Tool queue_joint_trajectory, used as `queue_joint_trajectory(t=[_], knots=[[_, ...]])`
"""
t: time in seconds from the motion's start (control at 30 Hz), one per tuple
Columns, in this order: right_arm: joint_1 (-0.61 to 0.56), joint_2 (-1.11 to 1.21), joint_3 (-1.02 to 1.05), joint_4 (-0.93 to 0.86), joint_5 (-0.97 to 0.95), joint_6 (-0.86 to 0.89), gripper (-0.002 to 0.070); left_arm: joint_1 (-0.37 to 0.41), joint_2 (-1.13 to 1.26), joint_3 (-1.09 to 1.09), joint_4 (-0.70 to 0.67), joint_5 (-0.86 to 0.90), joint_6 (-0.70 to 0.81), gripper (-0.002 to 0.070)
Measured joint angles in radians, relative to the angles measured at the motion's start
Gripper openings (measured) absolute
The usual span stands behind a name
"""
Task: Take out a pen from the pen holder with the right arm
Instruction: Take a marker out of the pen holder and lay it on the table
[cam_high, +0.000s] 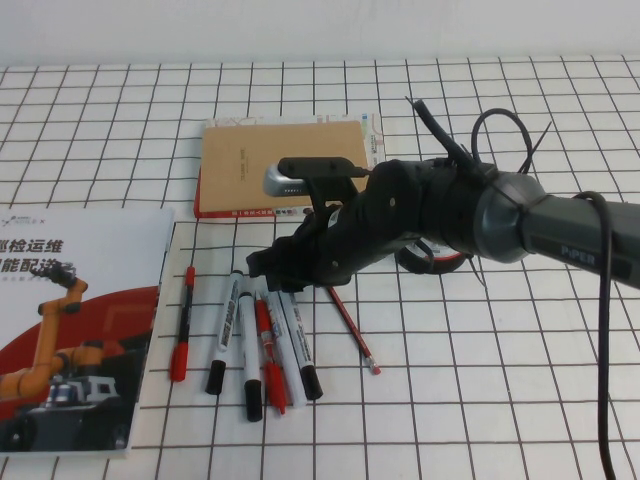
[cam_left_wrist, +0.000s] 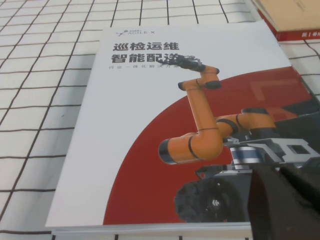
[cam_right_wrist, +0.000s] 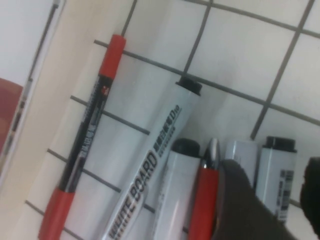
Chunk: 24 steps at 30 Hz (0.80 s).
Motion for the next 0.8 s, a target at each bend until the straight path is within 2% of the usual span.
queue_joint_trajectory(t=[0.23, 0.33, 0.43, 0.5, 0.8], knots=[[0.011, -0.126, 0.0, -0.073, 0.042, 0.007, 0.025, 0.0, 0.0, 0.0, 0.0, 0.0, 0.0, -0.0004], [0.031, -0.243, 0.0, -0.148, 0.099, 0.007, 0.0183, 0.0, 0.0, 0.0, 0.0, 0.0, 0.0, -0.0004], [0.058, -0.36, 0.0, -0.215, 0.18, 0.007, 0.0067, 0.0, 0.0, 0.0, 0.0, 0.0, 0.0, -0.0004], [0.068, -0.431, 0.0, -0.244, 0.235, 0.007, 0.002, 0.0, 0.0, 0.0, 0.0, 0.0, 0.0, -0.0004], [0.07, -0.62, 0.0, -0.358, 0.49, 0.007, -0.0014, 0.0, 0.0, 0.0, 0.0, 0.0, 0.0, -0.0004]])
